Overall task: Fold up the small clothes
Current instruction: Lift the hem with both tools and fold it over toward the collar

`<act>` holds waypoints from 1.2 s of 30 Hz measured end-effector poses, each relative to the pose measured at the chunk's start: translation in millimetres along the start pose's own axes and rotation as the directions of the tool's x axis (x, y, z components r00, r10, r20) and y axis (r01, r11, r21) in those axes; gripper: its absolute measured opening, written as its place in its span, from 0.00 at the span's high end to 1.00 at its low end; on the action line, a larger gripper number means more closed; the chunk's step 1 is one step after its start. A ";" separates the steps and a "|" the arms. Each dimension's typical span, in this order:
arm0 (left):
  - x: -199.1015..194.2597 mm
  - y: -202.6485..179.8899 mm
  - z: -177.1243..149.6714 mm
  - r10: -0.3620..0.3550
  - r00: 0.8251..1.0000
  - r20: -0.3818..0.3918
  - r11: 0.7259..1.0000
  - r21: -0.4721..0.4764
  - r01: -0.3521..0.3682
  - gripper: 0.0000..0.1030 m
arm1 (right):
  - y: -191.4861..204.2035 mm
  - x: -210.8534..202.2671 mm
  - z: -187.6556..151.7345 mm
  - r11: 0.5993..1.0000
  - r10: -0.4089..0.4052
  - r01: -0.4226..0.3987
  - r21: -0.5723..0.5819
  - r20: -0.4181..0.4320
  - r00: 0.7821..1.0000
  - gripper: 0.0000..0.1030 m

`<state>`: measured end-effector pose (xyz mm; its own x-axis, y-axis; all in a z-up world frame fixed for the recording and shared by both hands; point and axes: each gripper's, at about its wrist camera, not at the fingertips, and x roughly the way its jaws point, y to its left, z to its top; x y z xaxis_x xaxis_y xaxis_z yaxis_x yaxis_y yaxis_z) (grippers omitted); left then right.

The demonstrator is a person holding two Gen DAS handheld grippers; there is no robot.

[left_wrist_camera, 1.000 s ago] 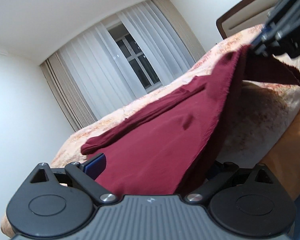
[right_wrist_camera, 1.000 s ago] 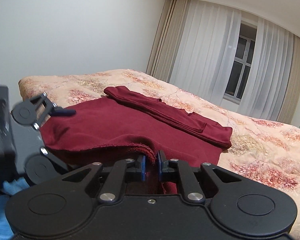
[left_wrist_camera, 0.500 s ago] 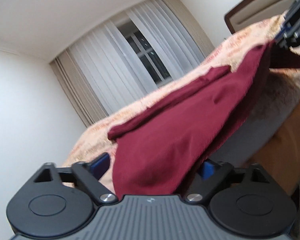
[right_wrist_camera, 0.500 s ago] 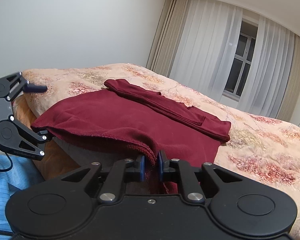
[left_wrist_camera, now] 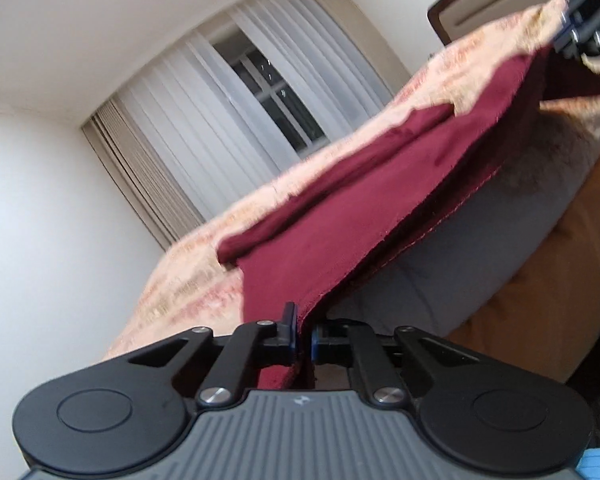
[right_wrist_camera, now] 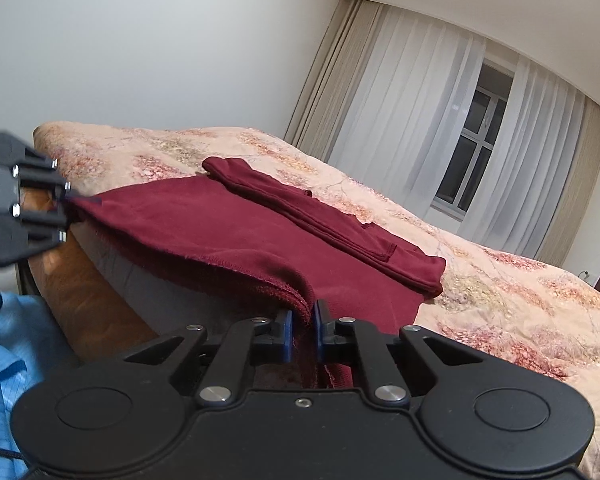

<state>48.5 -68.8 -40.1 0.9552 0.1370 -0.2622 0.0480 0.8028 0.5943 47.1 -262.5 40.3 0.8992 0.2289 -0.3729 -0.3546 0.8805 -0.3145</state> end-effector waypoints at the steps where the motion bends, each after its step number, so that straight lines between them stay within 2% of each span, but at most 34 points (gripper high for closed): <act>1: -3.4 3.4 1.7 0.004 1.000 0.019 1.000 0.001 -0.004 0.95 | 1.0 -0.4 -0.1 1.000 -0.002 0.002 -0.003 0.000 1.000 0.91; 8: -17.5 26.8 12.0 0.018 0.991 0.129 0.999 -0.039 -0.014 0.96 | 6.6 -15.0 0.3 0.998 -0.008 0.010 -0.054 0.046 0.999 0.94; 10: -17.9 34.5 12.9 0.016 0.989 0.147 0.998 -0.054 -0.009 0.96 | 8.5 -21.8 1.8 0.997 -0.011 0.015 -0.071 0.060 0.998 0.95; 16: -52.5 48.9 15.9 -0.006 0.982 0.189 0.999 -0.048 0.015 0.96 | 13.5 -52.7 8.9 0.994 0.012 -0.003 -0.109 0.088 0.996 0.95; 19: -74.4 59.5 16.3 -0.059 0.979 0.193 0.997 -0.031 0.066 0.96 | 11.2 -76.2 12.8 0.994 0.067 -0.062 -0.090 0.063 0.996 0.95; 24: -101.6 78.3 14.2 -0.164 0.970 0.177 0.986 0.022 0.163 0.95 | 2.9 -113.9 26.3 0.982 0.187 -0.186 -0.038 0.015 0.982 0.96; 27: -93.1 88.1 21.1 -0.199 0.965 0.168 0.979 0.001 0.202 0.95 | -5.8 -116.9 34.5 0.974 0.228 -0.228 0.011 0.030 0.973 0.98; 30: -78.6 100.8 33.3 -0.238 0.957 0.163 0.965 -0.071 0.252 0.95 | -14.1 -106.4 42.6 0.969 0.242 -0.244 0.030 0.053 0.969 0.98; 36: -45.0 133.6 61.7 -0.288 0.942 0.173 0.942 -0.124 0.311 0.95 | -24.0 -72.2 64.0 0.973 0.230 -0.229 -0.024 0.079 0.970 0.98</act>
<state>29.9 -3.6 98.0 0.9365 -0.2022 -0.2866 0.3058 0.8710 0.3846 7.1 -273.7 130.6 0.8109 0.4572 -0.3652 -0.5569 0.7946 -0.2418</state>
